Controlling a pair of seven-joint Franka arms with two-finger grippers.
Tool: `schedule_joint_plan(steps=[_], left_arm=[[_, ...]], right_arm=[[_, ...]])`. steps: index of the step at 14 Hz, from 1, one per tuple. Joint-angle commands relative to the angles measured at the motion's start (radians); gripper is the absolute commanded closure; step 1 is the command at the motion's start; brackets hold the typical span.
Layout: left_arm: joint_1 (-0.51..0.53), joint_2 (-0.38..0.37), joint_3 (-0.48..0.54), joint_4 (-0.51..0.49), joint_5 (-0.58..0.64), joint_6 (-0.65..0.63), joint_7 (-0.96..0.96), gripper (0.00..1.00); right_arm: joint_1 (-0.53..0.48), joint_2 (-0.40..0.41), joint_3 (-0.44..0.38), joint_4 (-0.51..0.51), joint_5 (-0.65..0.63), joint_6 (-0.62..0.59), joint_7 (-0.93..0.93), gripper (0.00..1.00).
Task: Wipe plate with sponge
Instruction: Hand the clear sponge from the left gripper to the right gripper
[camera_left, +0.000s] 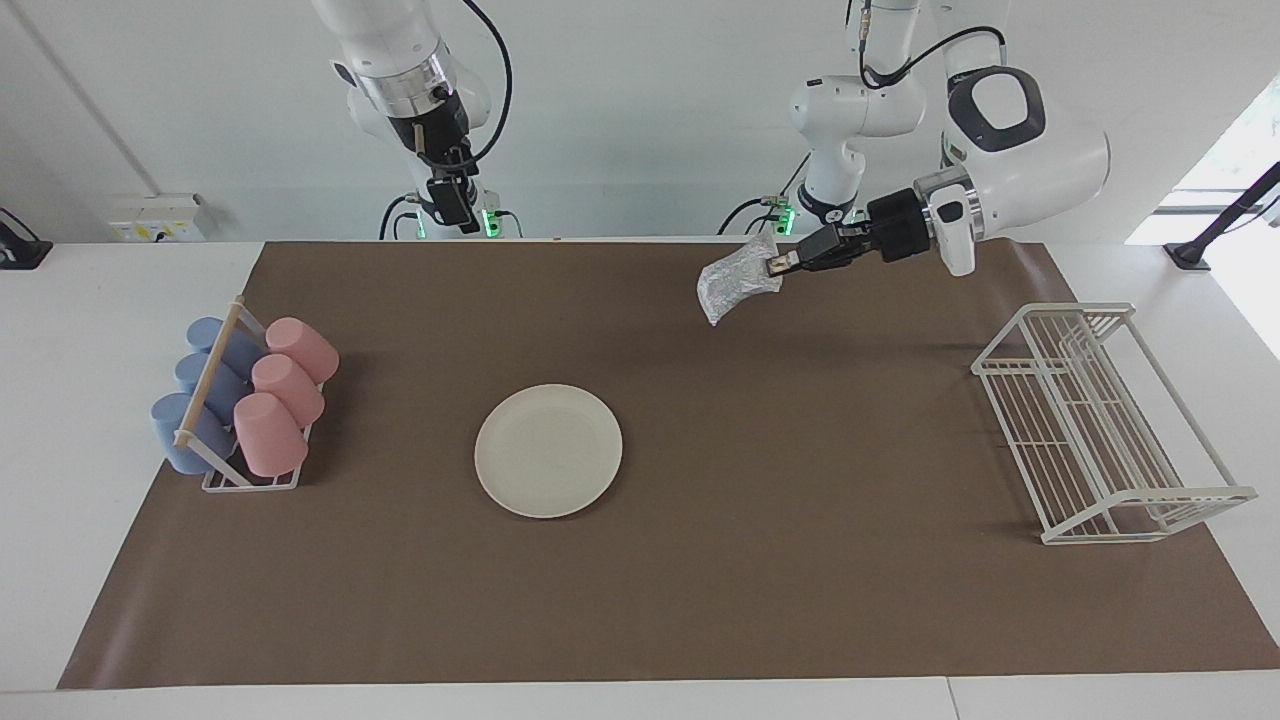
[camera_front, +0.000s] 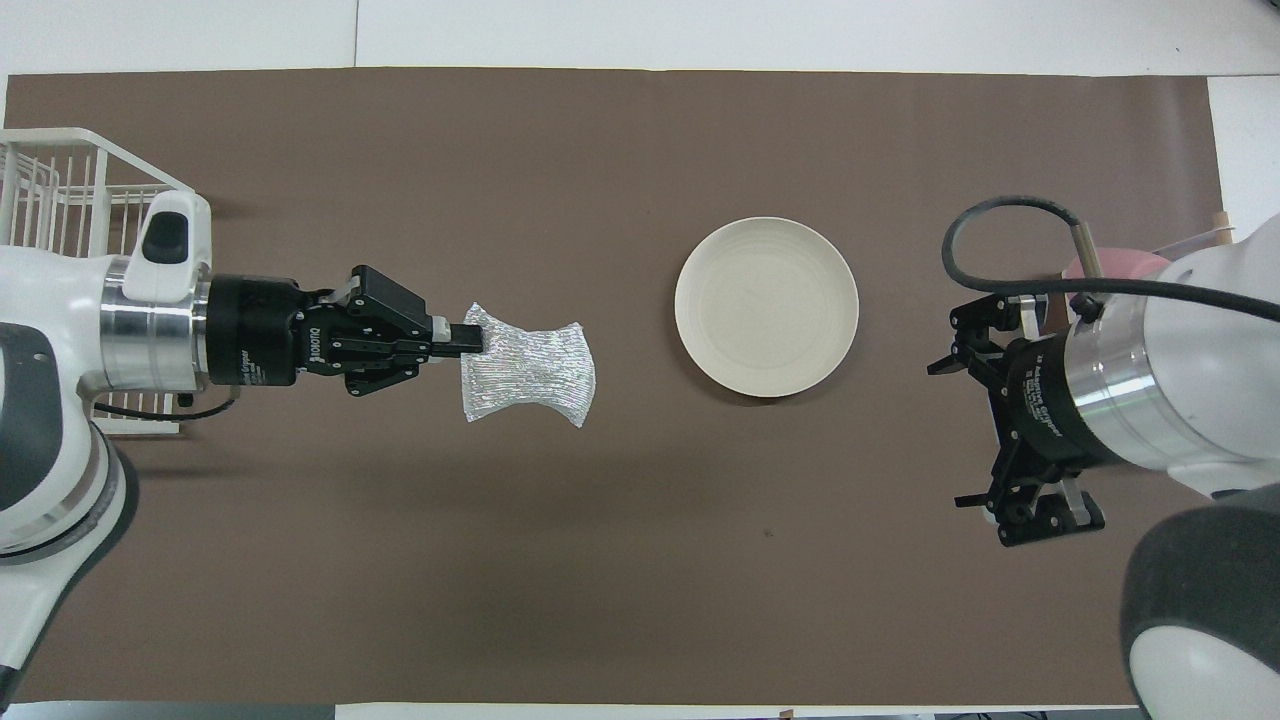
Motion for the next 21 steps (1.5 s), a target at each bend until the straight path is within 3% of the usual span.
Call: schedule_joint_plan(steps=[1,7,13,18,20,21], left_arm=[[-0.062,-0.014,0.011,-0.070,-0.138,0.040,0.122,1.00],[-0.107,0.010,0.011,-0.088,-0.203,0.040,0.210,1.00],[-0.113,0.013,0.012,-0.087,-0.249,0.045,0.210,1.00],[-0.113,0.012,0.011,-0.096,-0.247,0.046,0.213,1.00],[-0.113,0.012,0.009,-0.096,-0.244,0.045,0.213,1.00],[-0.113,0.010,0.009,-0.098,-0.243,0.043,0.213,1.00]], right_arm=[[0.083,-0.050,0.004,-0.093,0.018,0.111,0.112,0.00],[0.167,-0.050,0.007,-0.157,0.071,0.332,0.224,0.00],[0.220,-0.029,0.010,-0.291,0.077,0.614,0.225,0.00],[0.224,0.009,0.010,-0.291,0.091,0.683,0.233,0.00],[0.226,0.011,0.012,-0.289,0.103,0.705,0.233,0.18],[0.233,0.011,0.012,-0.289,0.120,0.706,0.231,0.32]])
